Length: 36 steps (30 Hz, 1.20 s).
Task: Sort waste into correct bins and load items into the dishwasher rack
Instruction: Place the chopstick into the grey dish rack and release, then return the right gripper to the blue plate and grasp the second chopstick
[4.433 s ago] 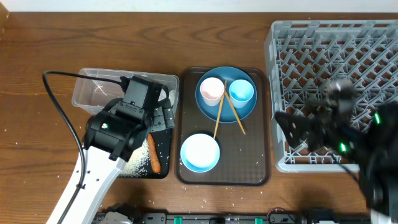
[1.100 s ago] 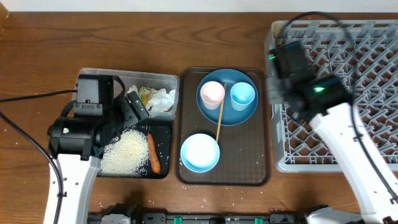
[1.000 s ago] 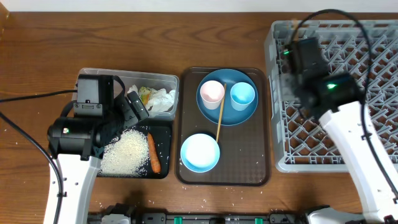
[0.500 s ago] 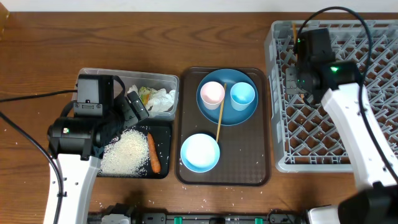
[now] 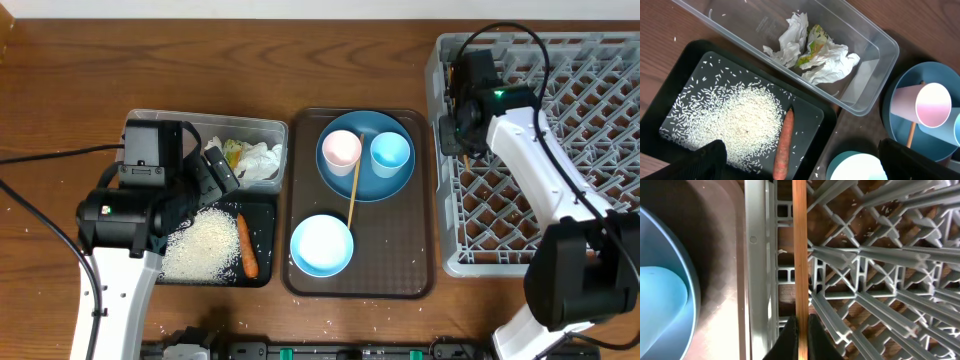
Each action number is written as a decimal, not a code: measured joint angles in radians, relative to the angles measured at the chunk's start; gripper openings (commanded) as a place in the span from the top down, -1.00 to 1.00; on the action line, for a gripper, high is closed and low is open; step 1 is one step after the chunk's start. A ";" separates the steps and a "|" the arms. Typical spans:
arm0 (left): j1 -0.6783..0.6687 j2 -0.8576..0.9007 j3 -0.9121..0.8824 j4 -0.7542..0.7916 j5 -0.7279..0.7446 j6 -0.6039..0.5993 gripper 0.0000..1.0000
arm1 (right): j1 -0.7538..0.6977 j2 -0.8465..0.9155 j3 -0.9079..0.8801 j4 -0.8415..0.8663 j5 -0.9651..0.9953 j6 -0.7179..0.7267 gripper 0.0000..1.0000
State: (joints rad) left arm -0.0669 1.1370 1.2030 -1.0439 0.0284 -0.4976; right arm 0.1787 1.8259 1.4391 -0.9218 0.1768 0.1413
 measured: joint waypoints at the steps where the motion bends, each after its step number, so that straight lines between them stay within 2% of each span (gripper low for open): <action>1: 0.000 0.000 0.000 0.000 0.000 0.000 -0.98 | 0.000 0.000 0.000 0.000 -0.002 0.004 0.39; 4: 0.000 0.000 0.000 0.000 0.000 0.000 -0.98 | 0.000 0.000 -0.001 0.000 0.004 0.003 0.15; 13: 0.000 0.000 0.000 0.000 0.000 0.000 -0.98 | -0.007 0.000 0.003 -0.061 0.008 0.007 0.10; 20: 0.000 0.000 0.000 0.000 0.002 0.000 -0.98 | 0.004 -0.011 0.138 -0.256 -0.113 0.018 0.19; 29: 0.000 0.000 0.000 0.000 0.003 0.000 -0.98 | 0.114 -0.076 0.188 -0.253 -0.409 0.147 0.25; 32: 0.000 0.000 0.000 0.000 0.003 0.000 -0.98 | 0.192 -0.076 0.157 -0.188 -0.447 0.190 0.37; 36: 0.000 0.000 0.000 0.000 0.003 0.000 -0.98 | 0.291 -0.076 0.082 -0.079 -0.470 0.243 0.68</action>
State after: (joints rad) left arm -0.0669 1.1370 1.2030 -1.0435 0.0315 -0.4976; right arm 0.4694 1.7504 1.5208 -1.0008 -0.2935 0.3847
